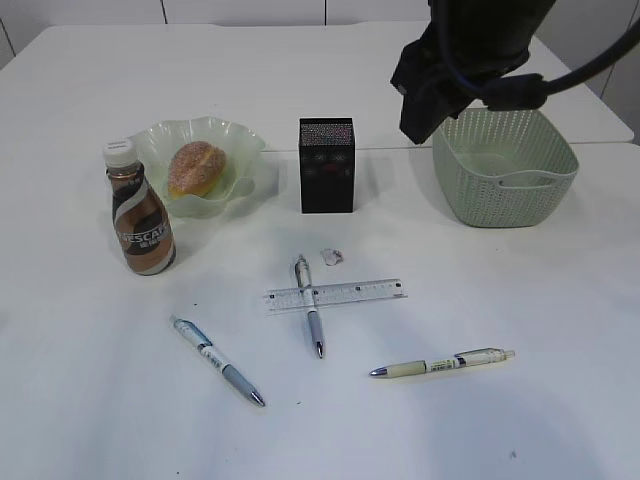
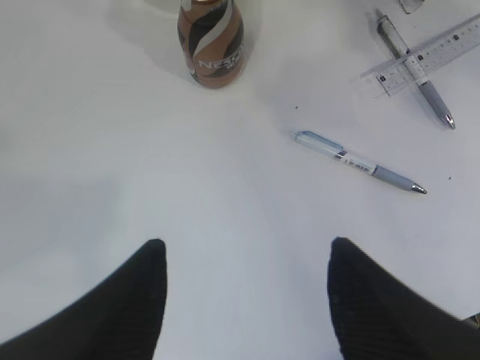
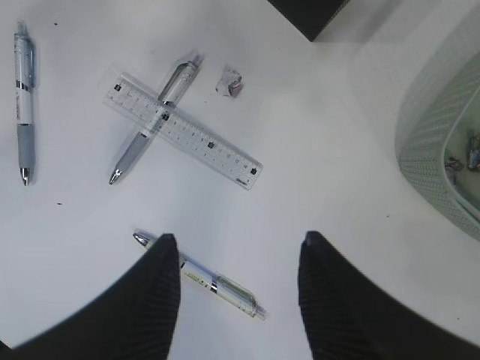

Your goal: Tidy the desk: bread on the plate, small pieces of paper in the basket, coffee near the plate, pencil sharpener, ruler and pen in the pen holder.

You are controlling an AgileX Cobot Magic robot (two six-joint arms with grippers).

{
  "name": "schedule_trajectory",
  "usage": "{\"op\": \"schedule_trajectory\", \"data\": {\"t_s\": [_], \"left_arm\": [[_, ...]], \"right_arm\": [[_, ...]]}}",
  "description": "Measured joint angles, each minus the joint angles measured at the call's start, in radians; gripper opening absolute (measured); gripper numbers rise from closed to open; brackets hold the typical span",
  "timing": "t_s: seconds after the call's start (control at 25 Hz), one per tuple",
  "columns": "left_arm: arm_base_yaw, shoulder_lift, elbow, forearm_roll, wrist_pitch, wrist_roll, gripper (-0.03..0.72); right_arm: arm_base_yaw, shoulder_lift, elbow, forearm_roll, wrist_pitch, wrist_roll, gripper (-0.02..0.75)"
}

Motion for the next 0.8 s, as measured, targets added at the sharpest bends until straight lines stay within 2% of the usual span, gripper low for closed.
{"op": "schedule_trajectory", "data": {"t_s": [0.28, 0.44, 0.52, 0.56, 0.6, 0.76, 0.8], "left_arm": [[0.000, 0.000, 0.000, 0.006, 0.033, 0.000, 0.474], [0.000, 0.000, 0.000, 0.010, 0.043, 0.000, 0.474], [0.000, 0.000, 0.000, 0.010, 0.053, 0.000, 0.474], [0.000, 0.000, 0.000, 0.010, 0.057, 0.000, 0.474], [0.000, 0.000, 0.000, 0.011, 0.064, 0.000, 0.474], [0.000, 0.000, 0.000, 0.011, 0.097, 0.000, 0.474], [0.000, 0.000, 0.000, 0.011, 0.104, 0.000, 0.474]], "right_arm": [[0.000, 0.000, 0.000, -0.002, -0.004, -0.016, 0.406], [0.000, 0.000, 0.000, -0.002, -0.004, -0.117, 0.406], [0.000, 0.000, 0.000, -0.002, -0.006, -0.303, 0.406], [0.000, 0.000, 0.000, -0.002, -0.006, -0.303, 0.406], [0.000, 0.000, 0.000, -0.002, -0.016, -0.411, 0.406], [0.000, 0.007, 0.000, -0.002, -0.033, -0.525, 0.406], [0.000, 0.041, 0.000, -0.002, -0.036, -0.607, 0.406]]}}
